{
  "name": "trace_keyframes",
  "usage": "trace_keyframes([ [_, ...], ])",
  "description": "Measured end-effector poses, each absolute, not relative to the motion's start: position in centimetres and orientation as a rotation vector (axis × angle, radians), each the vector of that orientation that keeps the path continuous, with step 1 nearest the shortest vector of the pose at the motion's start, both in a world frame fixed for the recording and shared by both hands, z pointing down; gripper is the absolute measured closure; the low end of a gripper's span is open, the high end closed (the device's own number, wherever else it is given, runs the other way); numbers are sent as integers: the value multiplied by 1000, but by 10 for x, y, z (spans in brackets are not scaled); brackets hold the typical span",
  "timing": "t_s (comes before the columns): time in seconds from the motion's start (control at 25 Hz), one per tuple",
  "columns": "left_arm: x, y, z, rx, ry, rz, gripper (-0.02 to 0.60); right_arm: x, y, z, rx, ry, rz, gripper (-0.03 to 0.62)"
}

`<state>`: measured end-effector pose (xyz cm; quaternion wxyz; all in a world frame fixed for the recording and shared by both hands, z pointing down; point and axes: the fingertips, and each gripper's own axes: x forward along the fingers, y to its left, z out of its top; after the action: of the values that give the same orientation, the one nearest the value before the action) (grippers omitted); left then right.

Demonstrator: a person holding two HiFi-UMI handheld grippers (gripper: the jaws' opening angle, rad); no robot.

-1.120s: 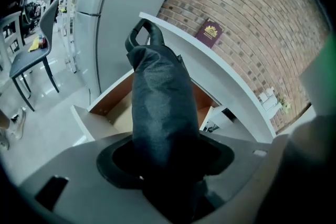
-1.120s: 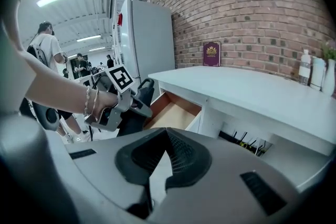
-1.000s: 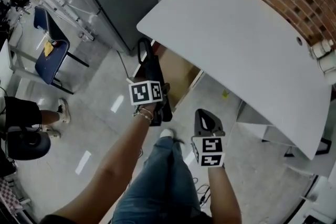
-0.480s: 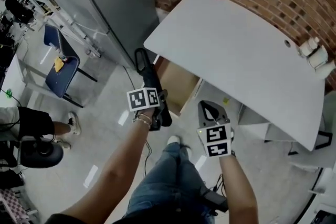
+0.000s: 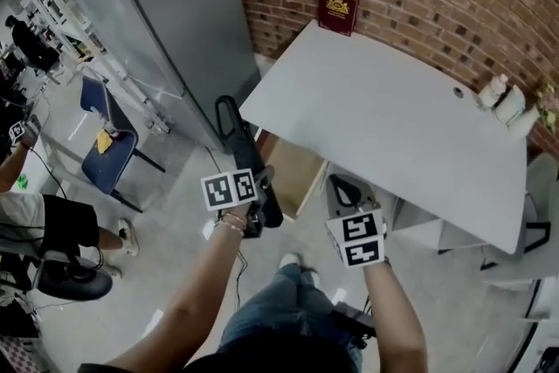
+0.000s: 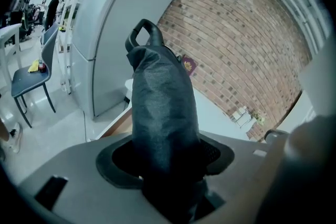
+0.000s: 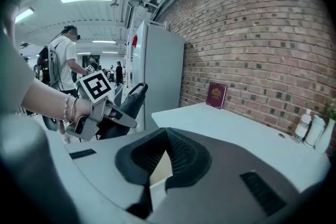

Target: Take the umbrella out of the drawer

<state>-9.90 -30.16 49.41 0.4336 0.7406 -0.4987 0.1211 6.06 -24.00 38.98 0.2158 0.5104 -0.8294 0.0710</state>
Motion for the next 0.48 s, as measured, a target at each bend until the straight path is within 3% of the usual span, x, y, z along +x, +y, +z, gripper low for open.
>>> trace_keyframes([
  [0.48, -83, -302, 402, 2058, -1307, 197, 321, 70, -239, 318, 1549, -2368, 138, 601],
])
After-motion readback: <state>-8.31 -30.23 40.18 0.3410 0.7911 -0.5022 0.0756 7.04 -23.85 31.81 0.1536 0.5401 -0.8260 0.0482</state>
